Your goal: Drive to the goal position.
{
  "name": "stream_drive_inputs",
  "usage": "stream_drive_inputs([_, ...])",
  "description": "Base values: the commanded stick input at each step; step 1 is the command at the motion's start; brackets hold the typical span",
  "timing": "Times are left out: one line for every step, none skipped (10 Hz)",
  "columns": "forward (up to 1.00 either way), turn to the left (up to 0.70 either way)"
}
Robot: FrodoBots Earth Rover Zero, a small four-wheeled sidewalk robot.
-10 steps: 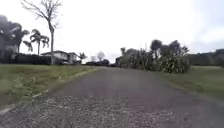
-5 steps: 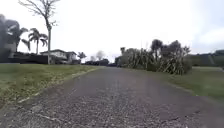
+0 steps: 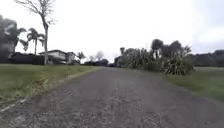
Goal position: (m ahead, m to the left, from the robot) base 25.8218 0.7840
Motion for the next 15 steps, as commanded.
stream_drive_inputs([0.70, 0.00])
stream_drive_inputs([0.70, 0.00])
stream_drive_inputs([0.70, 0.00])
stream_drive_inputs([0.70, 0.00])
stream_drive_inputs([0.70, 0.00])
stream_drive_inputs([0.70, 0.00])
stream_drive_inputs([0.70, 0.00])
stream_drive_inputs([0.70, 0.00])
stream_drive_inputs([0.70, 0.00])
stream_drive_inputs([0.70, 0.00])
stream_drive_inputs([0.70, 0.00])
stream_drive_inputs([0.70, 0.00])
stream_drive_inputs([0.70, 0.00])
stream_drive_inputs([0.70, 0.00])
stream_drive_inputs([0.70, 0.00])
